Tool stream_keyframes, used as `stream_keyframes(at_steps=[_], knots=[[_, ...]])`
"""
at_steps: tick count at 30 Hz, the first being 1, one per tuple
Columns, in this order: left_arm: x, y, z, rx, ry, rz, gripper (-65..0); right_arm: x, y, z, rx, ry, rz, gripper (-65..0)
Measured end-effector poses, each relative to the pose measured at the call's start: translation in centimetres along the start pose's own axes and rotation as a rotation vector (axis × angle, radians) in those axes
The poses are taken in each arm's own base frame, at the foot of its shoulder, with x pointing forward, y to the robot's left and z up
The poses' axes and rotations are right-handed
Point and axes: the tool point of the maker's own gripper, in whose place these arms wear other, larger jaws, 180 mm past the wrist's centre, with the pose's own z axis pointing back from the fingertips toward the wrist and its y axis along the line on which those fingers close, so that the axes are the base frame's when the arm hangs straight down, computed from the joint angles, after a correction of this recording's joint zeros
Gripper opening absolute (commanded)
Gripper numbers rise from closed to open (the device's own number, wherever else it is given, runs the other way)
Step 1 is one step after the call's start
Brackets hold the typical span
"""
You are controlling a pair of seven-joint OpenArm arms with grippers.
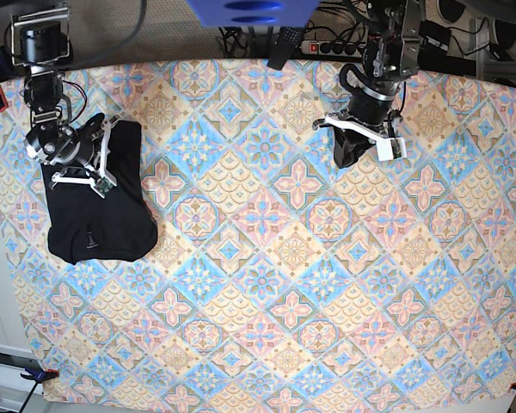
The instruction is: Fold the T-shirt properly
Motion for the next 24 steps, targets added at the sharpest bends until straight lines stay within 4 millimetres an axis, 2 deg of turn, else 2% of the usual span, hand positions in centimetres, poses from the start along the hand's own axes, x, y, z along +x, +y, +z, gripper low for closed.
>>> stream_keyframes(at_steps=[3,10,15,16,20,22,24], knots=[[0.1,0.0,-0.1,-0.001,-0.003,0.0,-62.3,0.1,0.9,-0.3,0.01,-0.007,-0.002,-60.4],[0.2,-0.1,-0.1,-0.004,-0.004,-0.001,-62.3,0.7,1.0,-0.2,-0.002,-0.003,0.009,-60.4],[0.2,-0.2,-0.1,-0.004,-0.005,-0.001,-62.3,3.6,2.1,1.1,0.027,-0.097,0.039,-60.4],[0.1,-0.1,-0.1,-0.003,-0.003,-0.001,-62.3,3.8,1.6,1.3,0.014,-0.113,0.013,-60.4],[0.2,0.1,0.0,0.001,-0.004,-0.004,-62.3,1.0,-3.5,3.2,-0.123,-0.043,-0.064,-60.4],[0.2,0.2,0.0,0.001,-0.004,-0.006,-62.3,-0.7,-4.9,4.1,-0.163,-0.022,-0.095,-60.4],[0.1,0.2,0.1,-0.003,0.005,-0.014,-62.3,-2.1,-5.0,4.5,-0.163,0.009,-0.093,-60.4]])
